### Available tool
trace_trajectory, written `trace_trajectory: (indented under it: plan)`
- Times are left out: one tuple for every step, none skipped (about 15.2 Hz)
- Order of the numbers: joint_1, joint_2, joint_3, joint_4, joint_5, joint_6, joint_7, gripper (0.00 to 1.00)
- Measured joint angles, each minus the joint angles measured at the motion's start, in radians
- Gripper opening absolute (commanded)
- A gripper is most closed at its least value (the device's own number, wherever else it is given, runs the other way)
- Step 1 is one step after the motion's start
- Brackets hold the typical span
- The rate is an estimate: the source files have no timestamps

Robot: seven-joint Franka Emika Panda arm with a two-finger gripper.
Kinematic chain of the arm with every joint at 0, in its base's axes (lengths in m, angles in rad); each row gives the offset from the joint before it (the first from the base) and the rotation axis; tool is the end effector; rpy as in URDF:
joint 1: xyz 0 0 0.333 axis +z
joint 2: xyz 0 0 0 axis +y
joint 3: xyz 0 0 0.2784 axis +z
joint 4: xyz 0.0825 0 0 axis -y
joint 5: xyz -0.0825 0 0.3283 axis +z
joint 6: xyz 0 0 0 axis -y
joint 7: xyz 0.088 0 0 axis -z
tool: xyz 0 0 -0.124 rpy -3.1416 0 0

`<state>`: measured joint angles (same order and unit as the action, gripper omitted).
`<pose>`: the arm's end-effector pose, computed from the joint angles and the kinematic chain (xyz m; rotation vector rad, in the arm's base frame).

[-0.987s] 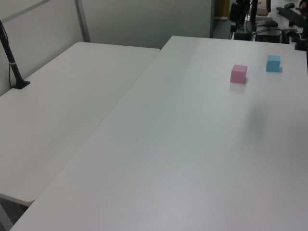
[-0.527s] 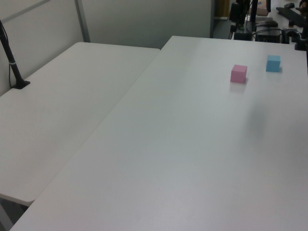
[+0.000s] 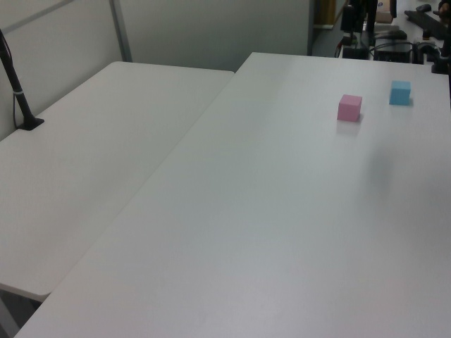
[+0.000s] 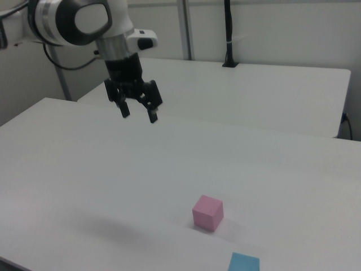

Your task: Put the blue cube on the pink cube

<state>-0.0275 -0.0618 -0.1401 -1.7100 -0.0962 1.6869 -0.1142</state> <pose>0.4828 -0.0945 0.5525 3.0490 -0.0670 0.0389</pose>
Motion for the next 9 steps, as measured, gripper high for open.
trace_trajectory:
  plan:
    - [-0.02,0.001,-0.001,-0.014,-0.021,-0.005,-0.087,1.0]
    - [-0.07,0.003,-0.004,-0.032,-0.037,-0.005,-0.236,1.0]
    - [-0.112,0.006,-0.006,-0.039,-0.043,-0.005,-0.341,1.0]
    - [-0.163,0.011,-0.008,-0.042,-0.044,-0.005,-0.448,1.0]
    - [-0.217,0.017,-0.012,-0.044,-0.044,-0.005,-0.535,1.0]
    - [-0.268,0.026,-0.022,-0.046,-0.044,-0.005,-0.598,1.0]
    - [-0.312,0.037,-0.035,-0.048,-0.044,-0.005,-0.636,1.0]
    - [-0.345,0.05,-0.05,-0.051,-0.044,-0.003,-0.656,1.0]
    - [-0.372,0.064,-0.066,-0.061,-0.044,0.01,-0.667,1.0]
